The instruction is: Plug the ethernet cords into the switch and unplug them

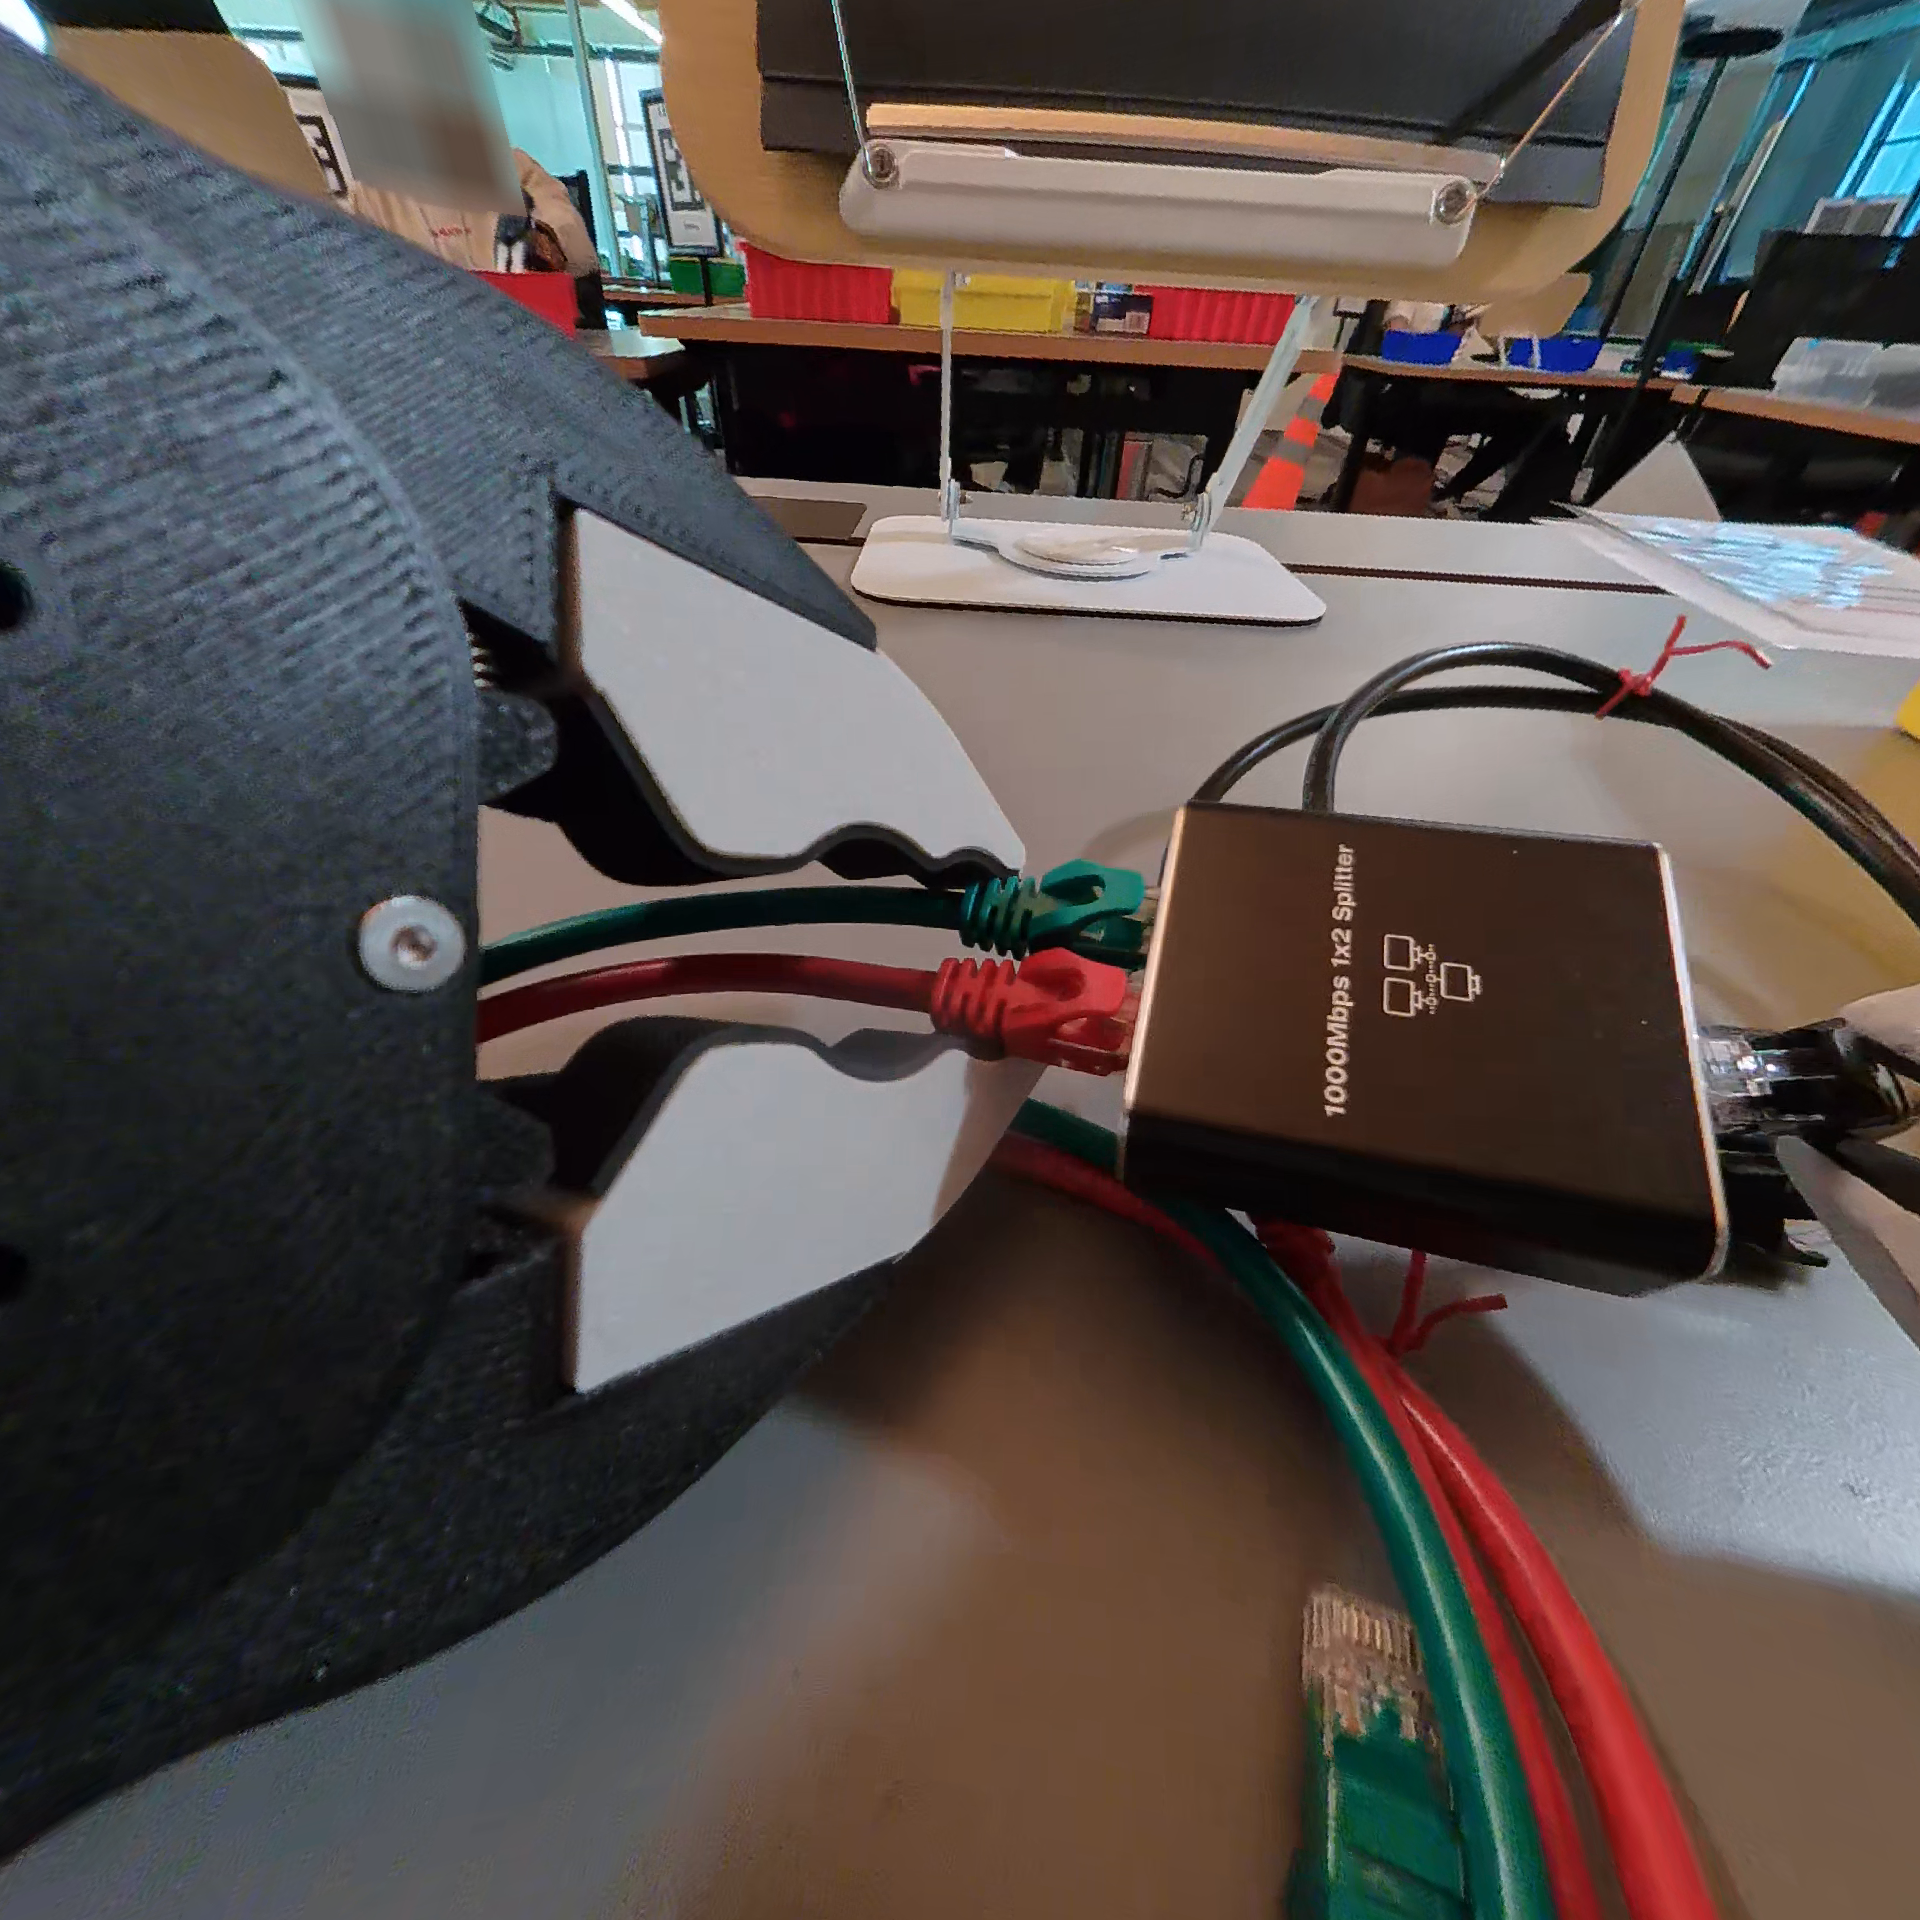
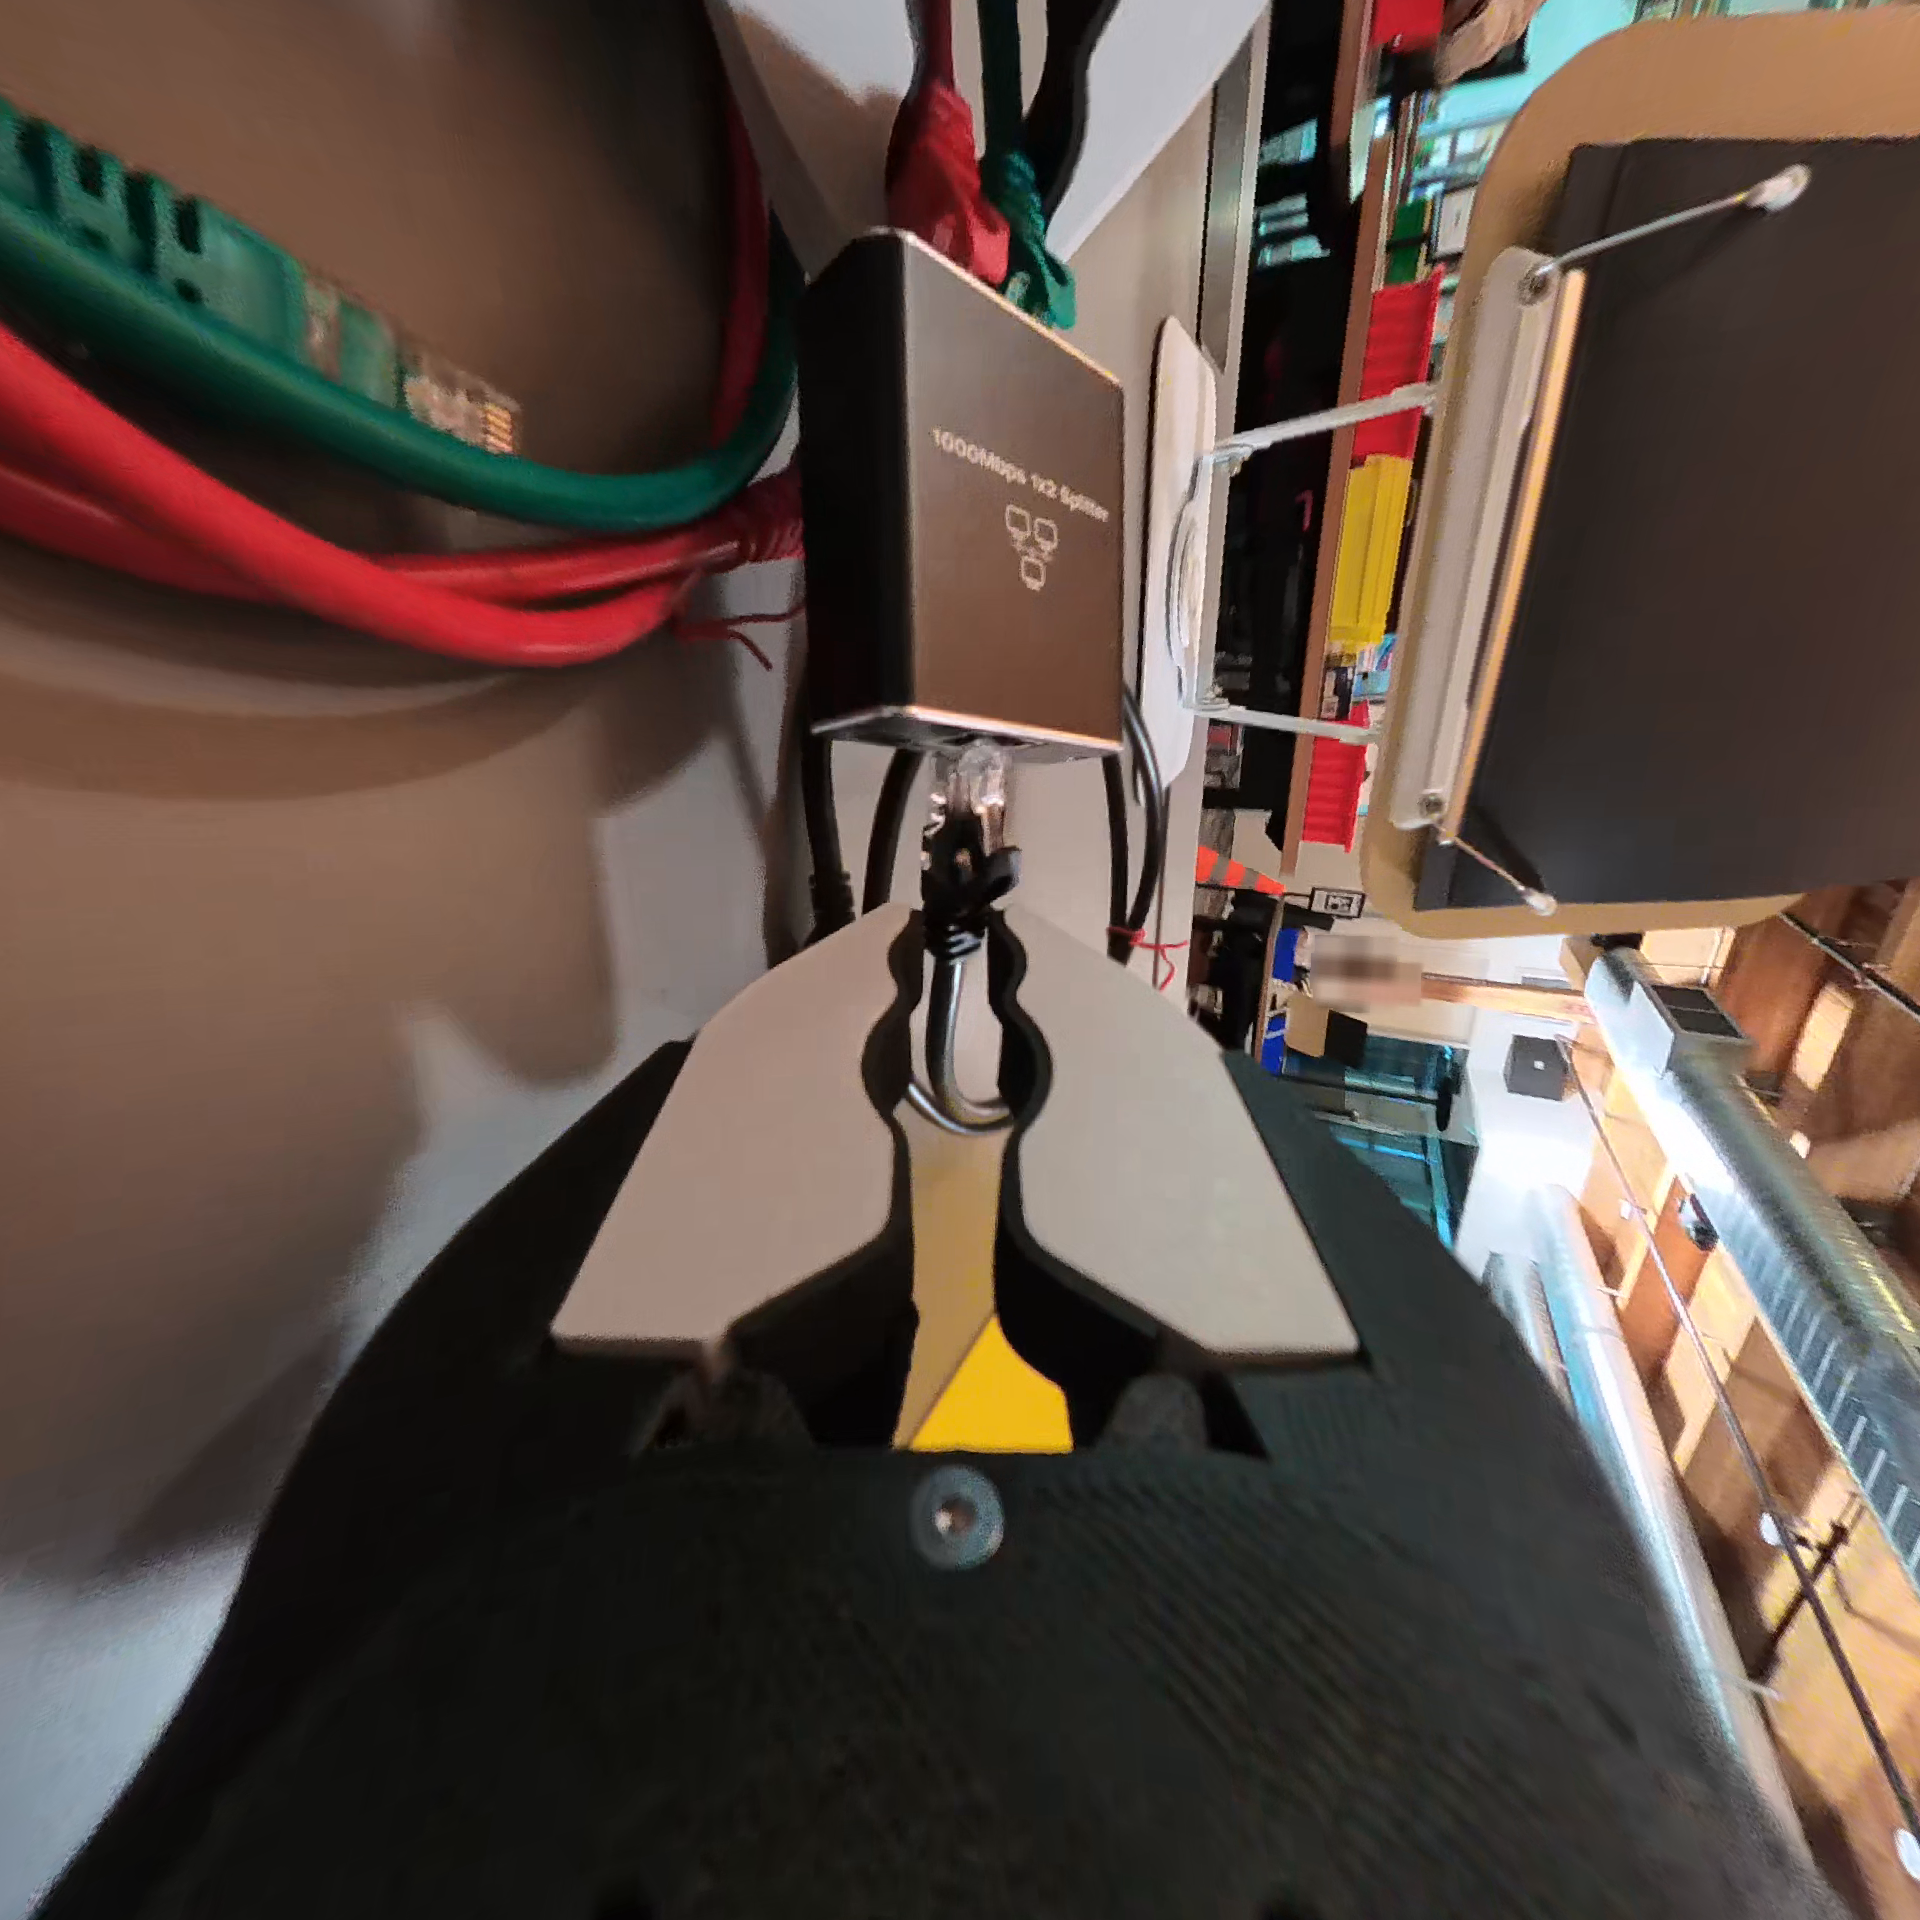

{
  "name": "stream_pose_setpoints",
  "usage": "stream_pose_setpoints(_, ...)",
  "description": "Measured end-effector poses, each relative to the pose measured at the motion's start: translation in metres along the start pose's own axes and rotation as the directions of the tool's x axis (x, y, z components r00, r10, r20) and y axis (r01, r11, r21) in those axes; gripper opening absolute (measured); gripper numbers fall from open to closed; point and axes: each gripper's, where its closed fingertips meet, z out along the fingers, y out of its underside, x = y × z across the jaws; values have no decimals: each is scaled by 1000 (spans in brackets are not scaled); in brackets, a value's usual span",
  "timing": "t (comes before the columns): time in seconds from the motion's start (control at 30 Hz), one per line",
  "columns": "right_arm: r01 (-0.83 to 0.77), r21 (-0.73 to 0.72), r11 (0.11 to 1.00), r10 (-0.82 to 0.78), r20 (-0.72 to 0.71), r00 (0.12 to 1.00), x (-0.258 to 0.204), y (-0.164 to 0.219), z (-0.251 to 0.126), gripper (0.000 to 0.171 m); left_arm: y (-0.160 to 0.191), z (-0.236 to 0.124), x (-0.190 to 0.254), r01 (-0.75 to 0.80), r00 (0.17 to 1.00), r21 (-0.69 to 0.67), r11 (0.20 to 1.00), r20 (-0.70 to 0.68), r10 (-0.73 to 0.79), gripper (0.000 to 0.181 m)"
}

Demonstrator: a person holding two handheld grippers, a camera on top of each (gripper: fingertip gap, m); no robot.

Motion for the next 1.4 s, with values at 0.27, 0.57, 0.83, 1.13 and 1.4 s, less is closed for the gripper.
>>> stream_pose_setpoints(0.27,-53,-22,998,54,52,997,-8,3,1,11,0,2,-1,-7,1000,-23,1000,22,7,26)
stream_pose_setpoints(0.57,-597,40,801,510,477,716,-20,-30,-33,11,3,3,-1,56,998,12,998,6,-56,26)
stream_pose_setpoints(0.83,-883,109,457,644,644,413,10,-15,-31,22,4,3,-1,104,994,36,994,-16,-104,26)
stream_pose_setpoints(1.13,-817,23,576,644,604,470,-21,-20,-14,52,4,4,-1,107,994,36,994,-17,-106,26)
stream_pose_setpoints(1.4,-847,16,531,652,631,421,-18,-28,-18,11,5,5,-2,127,992,31,991,-20,-126,26)
